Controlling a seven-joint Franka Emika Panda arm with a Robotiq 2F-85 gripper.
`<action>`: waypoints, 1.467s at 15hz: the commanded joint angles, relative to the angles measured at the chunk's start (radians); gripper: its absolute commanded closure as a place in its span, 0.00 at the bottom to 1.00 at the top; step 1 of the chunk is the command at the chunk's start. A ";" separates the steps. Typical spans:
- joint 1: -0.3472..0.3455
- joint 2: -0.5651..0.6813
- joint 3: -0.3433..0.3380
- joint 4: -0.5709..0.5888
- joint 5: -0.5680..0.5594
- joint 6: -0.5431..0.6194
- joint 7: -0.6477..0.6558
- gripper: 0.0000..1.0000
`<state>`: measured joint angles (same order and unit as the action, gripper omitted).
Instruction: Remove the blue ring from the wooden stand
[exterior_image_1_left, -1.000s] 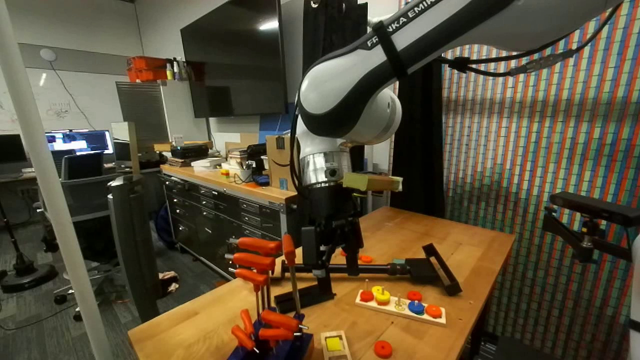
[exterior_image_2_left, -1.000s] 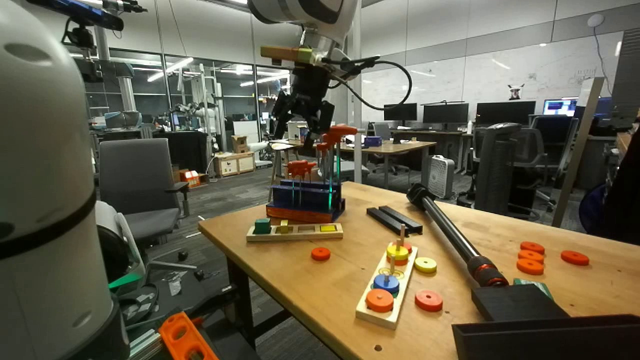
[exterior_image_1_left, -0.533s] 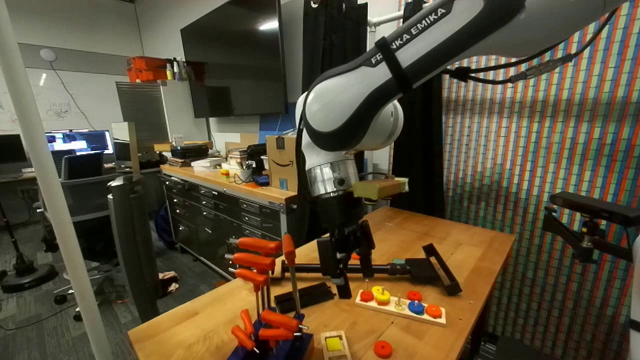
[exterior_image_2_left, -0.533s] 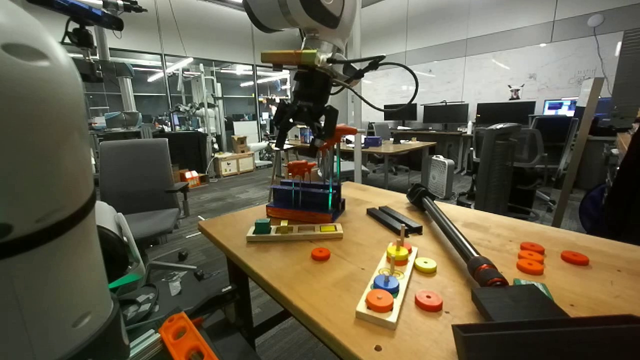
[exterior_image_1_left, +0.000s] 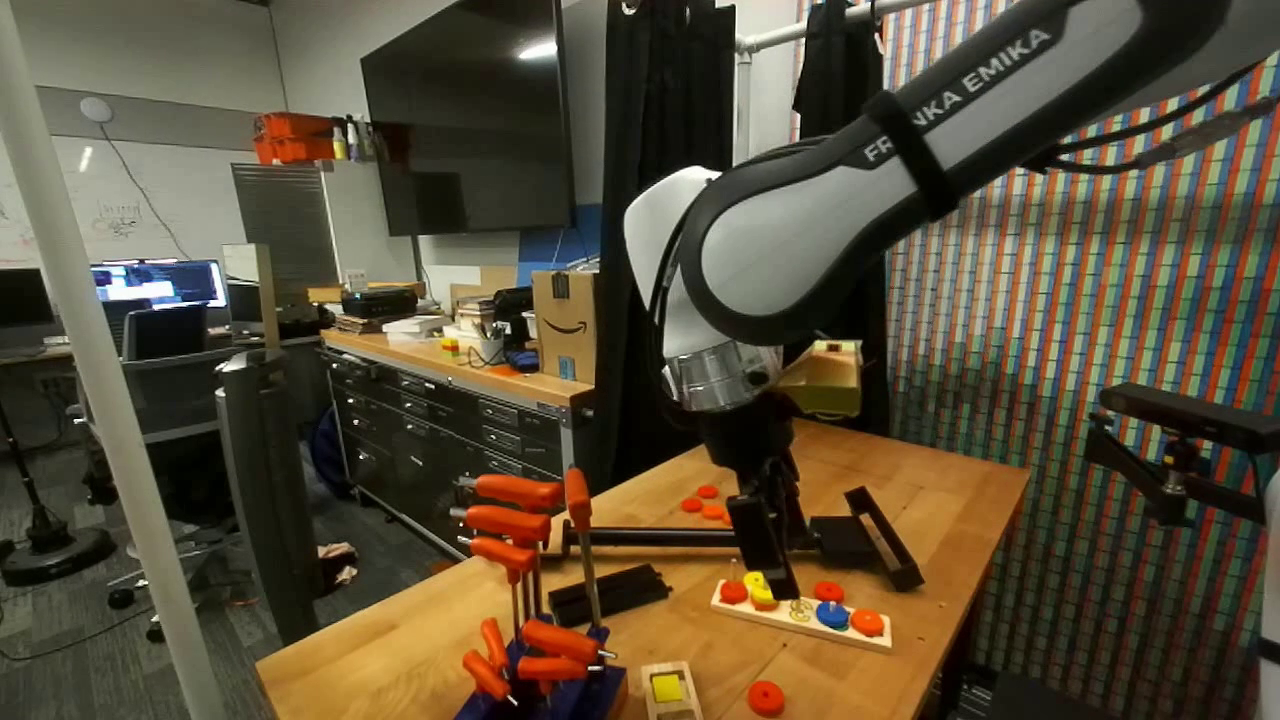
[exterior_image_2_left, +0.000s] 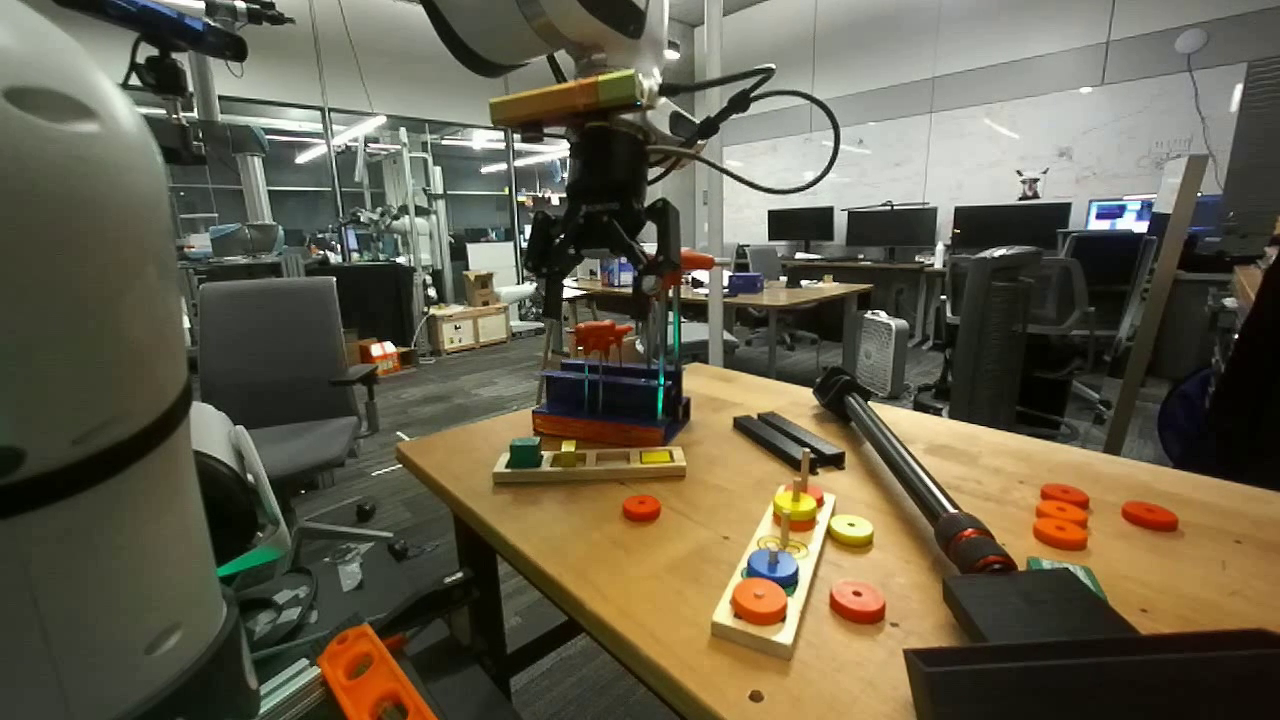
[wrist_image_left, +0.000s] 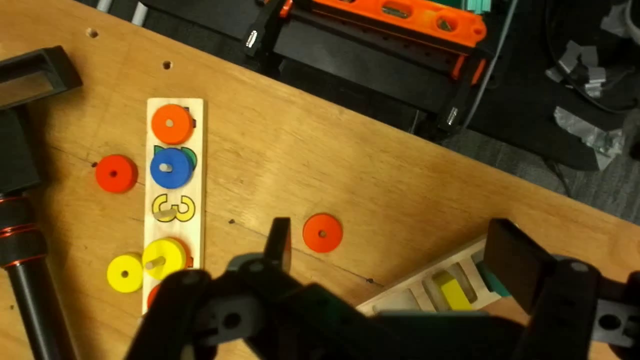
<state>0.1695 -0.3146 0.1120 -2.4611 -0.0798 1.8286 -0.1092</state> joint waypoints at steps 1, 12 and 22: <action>0.017 -0.182 0.006 -0.142 -0.050 0.053 -0.096 0.00; 0.012 -0.314 -0.177 -0.290 -0.050 0.287 -0.452 0.00; -0.094 -0.276 -0.320 -0.290 -0.052 0.328 -0.623 0.00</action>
<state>0.1095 -0.6062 -0.1851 -2.7527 -0.1345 2.1352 -0.6981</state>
